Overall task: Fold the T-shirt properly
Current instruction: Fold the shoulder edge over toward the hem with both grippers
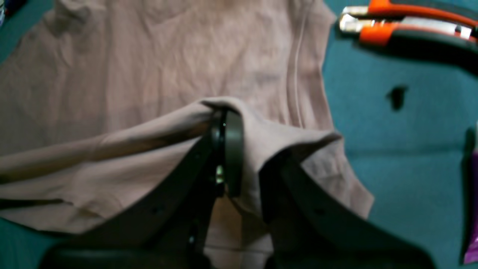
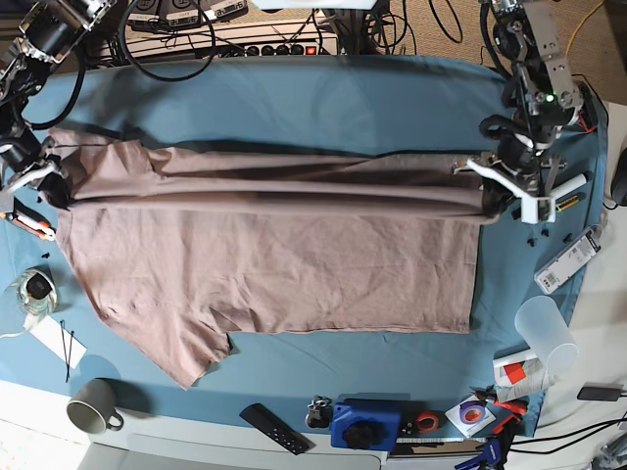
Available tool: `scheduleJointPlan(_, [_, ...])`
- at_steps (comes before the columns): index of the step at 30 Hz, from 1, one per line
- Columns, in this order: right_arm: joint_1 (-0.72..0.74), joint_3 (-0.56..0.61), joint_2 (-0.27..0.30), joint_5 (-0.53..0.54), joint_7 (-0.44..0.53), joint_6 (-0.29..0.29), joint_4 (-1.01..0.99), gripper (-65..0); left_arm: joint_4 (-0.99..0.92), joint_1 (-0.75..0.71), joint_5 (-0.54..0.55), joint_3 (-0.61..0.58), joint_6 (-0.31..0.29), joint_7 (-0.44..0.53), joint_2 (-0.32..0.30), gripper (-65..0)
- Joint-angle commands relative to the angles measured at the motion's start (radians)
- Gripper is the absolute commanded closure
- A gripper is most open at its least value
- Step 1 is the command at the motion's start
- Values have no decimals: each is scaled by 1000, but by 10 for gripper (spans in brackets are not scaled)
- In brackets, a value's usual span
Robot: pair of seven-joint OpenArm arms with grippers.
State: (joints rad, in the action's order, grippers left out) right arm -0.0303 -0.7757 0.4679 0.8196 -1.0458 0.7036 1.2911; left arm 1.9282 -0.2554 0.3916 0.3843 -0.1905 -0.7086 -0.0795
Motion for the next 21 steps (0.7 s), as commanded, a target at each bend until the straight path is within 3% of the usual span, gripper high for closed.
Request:
scheduleJointPlan(1, [18,-1,37,5,32,-5,16,0,5,25,-20,-21,7,38,-16,0])
scheduleJointPlan(6, [28,71,37,-66,70,-5,16,0,-93,112,-183,-112,20,59,-51,0])
scheduleJointPlan(11, [41,111,36,-140,171,-5,16,0,-171,181,-183,-111,86,51,-65,0])
scheduleJointPlan(16, [82,116,35,-164,174,-5,16,0,-258,246,-151,-114,35,52,-87,0])
scheduleJointPlan(21, [108,116,35,-223,199,-5,16,0,-344,298,-152,-114,36,51,-87,0])
